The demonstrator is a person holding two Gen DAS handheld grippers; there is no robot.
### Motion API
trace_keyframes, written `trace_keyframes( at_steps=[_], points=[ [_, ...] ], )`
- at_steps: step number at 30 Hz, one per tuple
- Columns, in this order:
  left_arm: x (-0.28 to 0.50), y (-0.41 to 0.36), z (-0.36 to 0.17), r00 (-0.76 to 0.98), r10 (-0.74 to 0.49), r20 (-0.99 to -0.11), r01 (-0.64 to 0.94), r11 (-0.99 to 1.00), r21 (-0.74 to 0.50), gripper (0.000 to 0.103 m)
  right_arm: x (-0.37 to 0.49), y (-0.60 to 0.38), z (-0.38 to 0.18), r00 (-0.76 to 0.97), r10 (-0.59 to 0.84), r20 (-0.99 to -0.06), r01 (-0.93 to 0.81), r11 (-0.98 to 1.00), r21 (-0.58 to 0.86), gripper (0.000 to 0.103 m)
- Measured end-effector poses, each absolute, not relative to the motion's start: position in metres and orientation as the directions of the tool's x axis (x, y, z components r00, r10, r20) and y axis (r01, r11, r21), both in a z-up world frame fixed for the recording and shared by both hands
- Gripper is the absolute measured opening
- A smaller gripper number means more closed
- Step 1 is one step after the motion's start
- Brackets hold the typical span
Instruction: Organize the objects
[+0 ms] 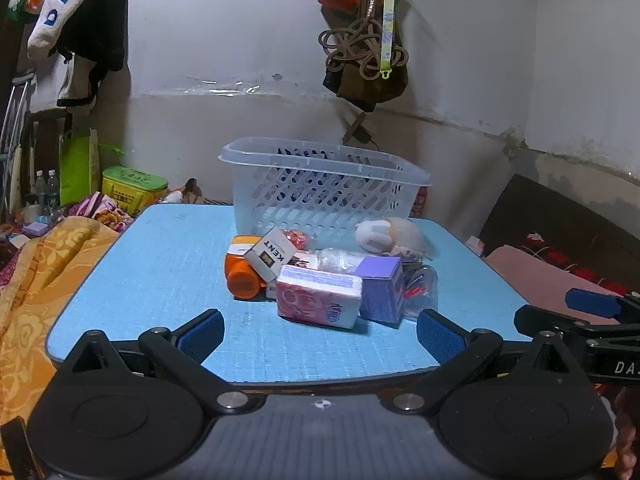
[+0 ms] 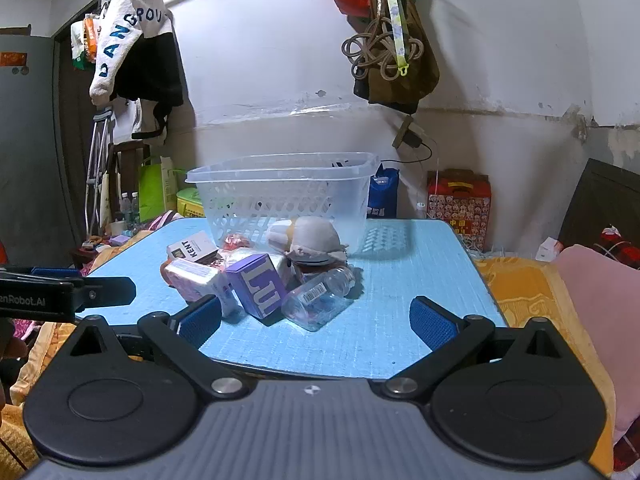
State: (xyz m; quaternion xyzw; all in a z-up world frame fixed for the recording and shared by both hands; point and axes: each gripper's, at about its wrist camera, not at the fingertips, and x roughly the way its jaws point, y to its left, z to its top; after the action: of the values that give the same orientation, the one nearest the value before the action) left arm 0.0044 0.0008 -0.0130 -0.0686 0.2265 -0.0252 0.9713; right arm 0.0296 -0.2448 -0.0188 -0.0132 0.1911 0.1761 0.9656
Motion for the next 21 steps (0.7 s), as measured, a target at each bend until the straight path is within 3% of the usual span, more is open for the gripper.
trace_keyframes(
  at_steps=[21],
  points=[
    [0.0035,-0.0031,-0.0158,0.892,-0.067,-0.446,0.011,0.992,-0.128,0.103,0.0296,-0.2490,-0.0188,0.866,0.327,-0.379,-0.334,0.941,0.048,0.103]
  ],
)
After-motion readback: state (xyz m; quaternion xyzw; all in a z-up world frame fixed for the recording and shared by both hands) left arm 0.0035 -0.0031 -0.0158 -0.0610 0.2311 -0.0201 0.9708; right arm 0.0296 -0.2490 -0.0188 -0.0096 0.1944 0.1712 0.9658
